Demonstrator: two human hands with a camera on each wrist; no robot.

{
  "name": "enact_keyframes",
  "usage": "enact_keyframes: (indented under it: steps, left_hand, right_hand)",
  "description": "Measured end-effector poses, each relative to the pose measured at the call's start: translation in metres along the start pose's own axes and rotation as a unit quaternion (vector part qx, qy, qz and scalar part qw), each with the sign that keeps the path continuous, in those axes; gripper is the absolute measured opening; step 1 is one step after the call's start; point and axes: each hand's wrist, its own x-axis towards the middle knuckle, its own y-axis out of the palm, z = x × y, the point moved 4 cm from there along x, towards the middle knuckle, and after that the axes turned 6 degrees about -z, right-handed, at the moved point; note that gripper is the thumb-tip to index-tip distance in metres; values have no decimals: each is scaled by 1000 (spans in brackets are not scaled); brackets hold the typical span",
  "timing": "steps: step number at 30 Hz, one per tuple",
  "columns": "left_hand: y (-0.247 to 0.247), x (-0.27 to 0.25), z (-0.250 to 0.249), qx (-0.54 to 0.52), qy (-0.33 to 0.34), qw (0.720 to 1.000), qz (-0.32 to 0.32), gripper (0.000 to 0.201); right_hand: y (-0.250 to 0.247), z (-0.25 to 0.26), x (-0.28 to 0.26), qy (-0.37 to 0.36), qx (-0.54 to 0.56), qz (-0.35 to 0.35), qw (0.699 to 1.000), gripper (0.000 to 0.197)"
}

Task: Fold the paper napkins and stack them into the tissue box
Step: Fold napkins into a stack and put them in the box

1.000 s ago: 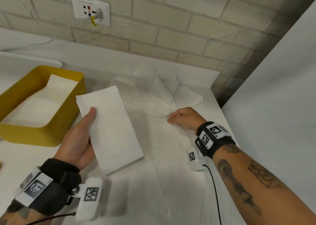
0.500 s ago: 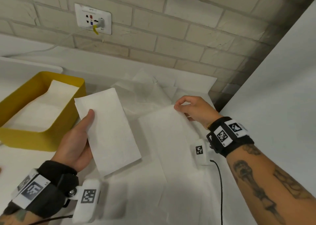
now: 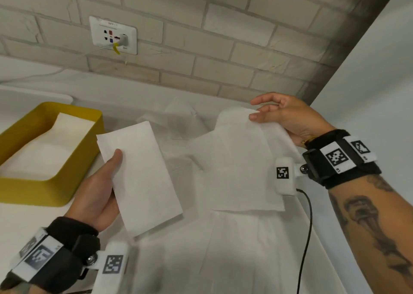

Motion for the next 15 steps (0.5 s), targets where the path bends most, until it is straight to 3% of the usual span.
enact_keyframes:
  steps: [2,6,10,12,15]
  left_hand:
    - [1,-1,1,-3,-6,1000,3,30]
    - [3,-2,1,-6,-14,1000,13,25]
    - [4,-1,0,-7,-9,1000,9,24]
    - [2,0,0,-7,-6,1000,3,25]
    - [-1,1,-1,-13,-6,1000,-4,30]
  right_hand:
    - [3,2,-4,14,56,14,998,47]
    - [15,12,-14,22,69,54,996,39]
    - [24,37,-27,-49,180,110,976,44]
    - [21,41,-31,-90,240,93,962,41]
    - [11,20,-29,-91,248,2,965,31]
